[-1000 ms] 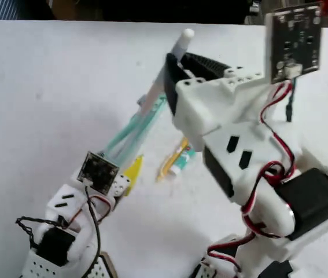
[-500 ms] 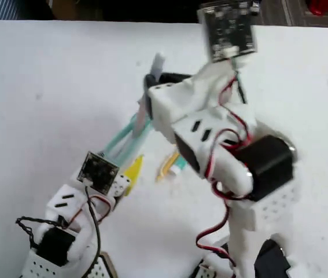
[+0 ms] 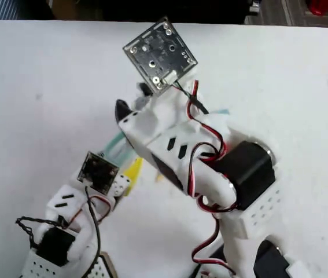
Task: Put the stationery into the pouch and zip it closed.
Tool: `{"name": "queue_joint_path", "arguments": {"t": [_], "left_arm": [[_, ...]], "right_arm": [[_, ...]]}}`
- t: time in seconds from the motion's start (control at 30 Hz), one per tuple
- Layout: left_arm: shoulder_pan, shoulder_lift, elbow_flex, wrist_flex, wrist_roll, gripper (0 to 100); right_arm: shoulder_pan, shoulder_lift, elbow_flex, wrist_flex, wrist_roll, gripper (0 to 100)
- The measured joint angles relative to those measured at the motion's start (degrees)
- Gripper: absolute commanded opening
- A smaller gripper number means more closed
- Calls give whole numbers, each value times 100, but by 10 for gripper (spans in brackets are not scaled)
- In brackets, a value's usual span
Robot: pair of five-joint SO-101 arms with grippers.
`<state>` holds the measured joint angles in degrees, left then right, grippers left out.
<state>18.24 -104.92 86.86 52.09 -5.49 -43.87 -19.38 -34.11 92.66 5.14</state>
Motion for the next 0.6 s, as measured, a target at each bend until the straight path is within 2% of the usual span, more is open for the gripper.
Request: {"name": "queue_joint_path", "arguments": {"t": [0.07,0.47,0.6], "left_arm": [[0,0,0,0,0,195],[0,0,0,0,0,195],[-26,0,0,0,0,173]], "right_arm": [[0,0,0,0,0,346],[0,0,0,114,0,299],[457,0,0,114,0,213]]}}
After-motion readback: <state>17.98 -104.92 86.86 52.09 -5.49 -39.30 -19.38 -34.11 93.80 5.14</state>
